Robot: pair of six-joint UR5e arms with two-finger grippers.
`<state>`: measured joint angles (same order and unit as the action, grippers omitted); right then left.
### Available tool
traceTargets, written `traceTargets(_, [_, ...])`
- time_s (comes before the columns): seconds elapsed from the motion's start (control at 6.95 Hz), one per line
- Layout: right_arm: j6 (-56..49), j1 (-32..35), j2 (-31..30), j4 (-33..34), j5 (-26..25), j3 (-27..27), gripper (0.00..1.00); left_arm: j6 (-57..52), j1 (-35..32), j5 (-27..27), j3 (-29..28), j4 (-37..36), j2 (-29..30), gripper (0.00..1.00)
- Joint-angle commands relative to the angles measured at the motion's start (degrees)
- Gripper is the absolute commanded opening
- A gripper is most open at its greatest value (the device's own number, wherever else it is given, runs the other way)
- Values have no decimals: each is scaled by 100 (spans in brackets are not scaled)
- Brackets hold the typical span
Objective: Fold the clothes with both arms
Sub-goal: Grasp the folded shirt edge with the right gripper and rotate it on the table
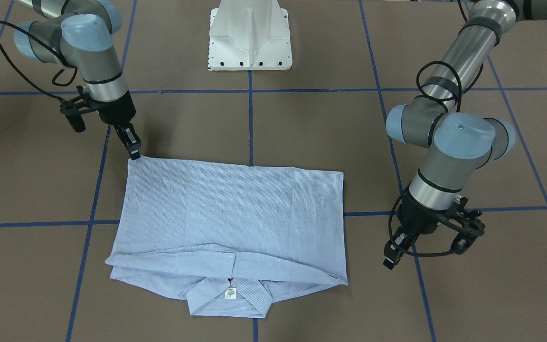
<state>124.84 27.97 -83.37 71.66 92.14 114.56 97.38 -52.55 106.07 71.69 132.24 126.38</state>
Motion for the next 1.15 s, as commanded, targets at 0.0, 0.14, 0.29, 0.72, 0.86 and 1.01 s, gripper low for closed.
traceTargets(0.0, [84,-1234,-347,1201,40,1326,0,26,69,97,798,-49,-376,28])
traceTargets(0.14, [84,-1938,-312,2123,49,1767,0,192,130,420,1229,-84,-621,28])
traceTargets(0.29, [84,-2519,-312,2733,67,2041,0,576,479,510,1738,-102,-867,28])
traceTargets(0.72, [932,-3227,-303,3055,-81,2140,100,1640,1219,511,2744,-269,-1405,29])
traceTargets(0.86, [937,-2976,-294,3055,-91,2367,100,2096,1499,467,2798,-269,-1406,33])
traceTargets(1.01, [937,-2643,-294,3064,-57,2578,100,2335,1694,458,2929,-269,-1423,35])
